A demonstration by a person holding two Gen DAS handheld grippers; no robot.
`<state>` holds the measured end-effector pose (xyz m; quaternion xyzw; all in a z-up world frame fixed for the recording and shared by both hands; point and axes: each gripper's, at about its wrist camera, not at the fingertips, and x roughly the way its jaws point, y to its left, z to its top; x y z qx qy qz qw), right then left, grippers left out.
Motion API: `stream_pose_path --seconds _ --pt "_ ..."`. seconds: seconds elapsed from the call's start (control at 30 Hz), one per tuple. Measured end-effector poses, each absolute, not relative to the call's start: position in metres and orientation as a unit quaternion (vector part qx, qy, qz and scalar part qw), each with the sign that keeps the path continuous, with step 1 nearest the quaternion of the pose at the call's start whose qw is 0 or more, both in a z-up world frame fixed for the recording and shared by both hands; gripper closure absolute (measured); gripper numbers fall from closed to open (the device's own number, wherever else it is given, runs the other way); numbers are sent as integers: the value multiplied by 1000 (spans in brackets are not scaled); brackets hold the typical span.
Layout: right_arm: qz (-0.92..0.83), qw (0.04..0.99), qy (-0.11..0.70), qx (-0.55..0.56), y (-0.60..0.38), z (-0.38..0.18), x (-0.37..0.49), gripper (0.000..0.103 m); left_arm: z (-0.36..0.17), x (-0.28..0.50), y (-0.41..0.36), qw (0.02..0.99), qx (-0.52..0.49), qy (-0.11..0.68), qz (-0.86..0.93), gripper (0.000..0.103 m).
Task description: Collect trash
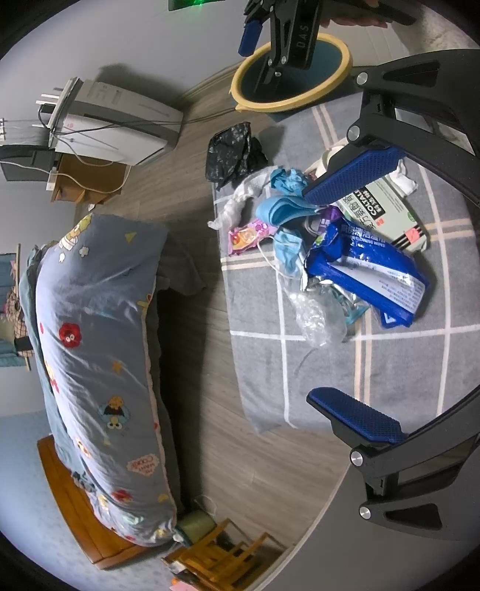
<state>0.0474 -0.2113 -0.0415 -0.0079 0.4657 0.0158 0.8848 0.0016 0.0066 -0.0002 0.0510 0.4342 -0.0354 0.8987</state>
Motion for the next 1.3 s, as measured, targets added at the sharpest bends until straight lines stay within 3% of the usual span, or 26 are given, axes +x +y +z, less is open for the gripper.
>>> stream_pose_path --seconds 1.3 --pt "14 883 469 -9 -212 -45 48 6 0 2 7 898 51 435 -34 5"
